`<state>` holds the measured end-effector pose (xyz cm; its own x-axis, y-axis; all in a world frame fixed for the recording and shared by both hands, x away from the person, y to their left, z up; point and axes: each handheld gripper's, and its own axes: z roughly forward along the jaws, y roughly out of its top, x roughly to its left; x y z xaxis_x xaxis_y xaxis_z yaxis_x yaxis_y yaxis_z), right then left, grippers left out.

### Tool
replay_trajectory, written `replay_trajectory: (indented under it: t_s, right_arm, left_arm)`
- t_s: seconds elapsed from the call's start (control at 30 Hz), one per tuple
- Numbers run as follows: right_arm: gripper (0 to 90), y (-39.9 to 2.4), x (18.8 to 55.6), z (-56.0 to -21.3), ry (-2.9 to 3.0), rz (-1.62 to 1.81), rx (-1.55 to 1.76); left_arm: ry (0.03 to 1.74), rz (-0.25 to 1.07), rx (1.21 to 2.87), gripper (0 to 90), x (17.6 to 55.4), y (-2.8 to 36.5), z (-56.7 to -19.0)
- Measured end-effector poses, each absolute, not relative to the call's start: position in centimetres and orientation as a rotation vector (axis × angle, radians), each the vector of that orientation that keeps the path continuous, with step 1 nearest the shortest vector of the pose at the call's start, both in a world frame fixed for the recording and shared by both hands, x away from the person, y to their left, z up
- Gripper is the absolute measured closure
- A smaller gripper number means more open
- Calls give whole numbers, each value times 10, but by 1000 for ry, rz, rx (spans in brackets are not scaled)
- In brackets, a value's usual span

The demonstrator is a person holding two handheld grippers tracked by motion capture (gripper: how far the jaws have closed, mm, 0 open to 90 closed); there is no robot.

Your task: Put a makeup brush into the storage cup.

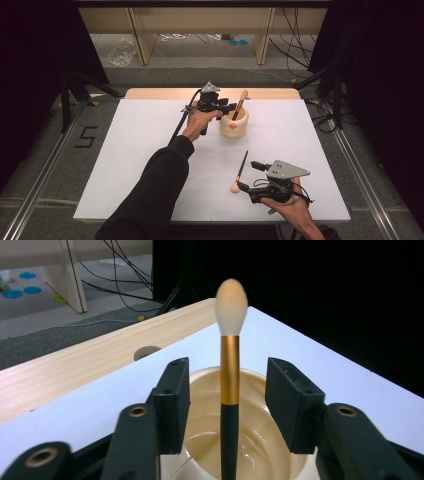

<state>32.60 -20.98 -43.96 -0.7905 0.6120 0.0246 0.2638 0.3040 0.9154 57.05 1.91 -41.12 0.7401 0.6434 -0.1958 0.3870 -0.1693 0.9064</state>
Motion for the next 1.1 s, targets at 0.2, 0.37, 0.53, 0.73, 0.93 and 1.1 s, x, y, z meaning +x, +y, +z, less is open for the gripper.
replay_trajectory:
  t_s: [0.2, 0.37, 0.53, 0.73, 0.93, 1.1]
  right_arm:
    - [198, -209, 327, -441, 2236, 1503, 786]
    - [197, -210, 326, -440, 2244, 1476, 788]
    - [196, -209, 327, -441, 2235, 1495, 785]
    - [196, -209, 327, -441, 2245, 1489, 785]
    - [195, -210, 326, -440, 2248, 1466, 795]
    - [189, -210, 328, -441, 2235, 1495, 783]
  left_arm:
    - [819, 272, 1827, 386, 564, 26, -407]
    - [828, 273, 1851, 311, 558, 35, -406]
    - [827, 259, 1851, 280, 548, 48, -399]
    - [821, 246, 1848, 266, 531, 64, -391]
    - [826, 238, 1831, 260, 513, 74, -385]
    - [793, 234, 1849, 250, 492, 80, -385]
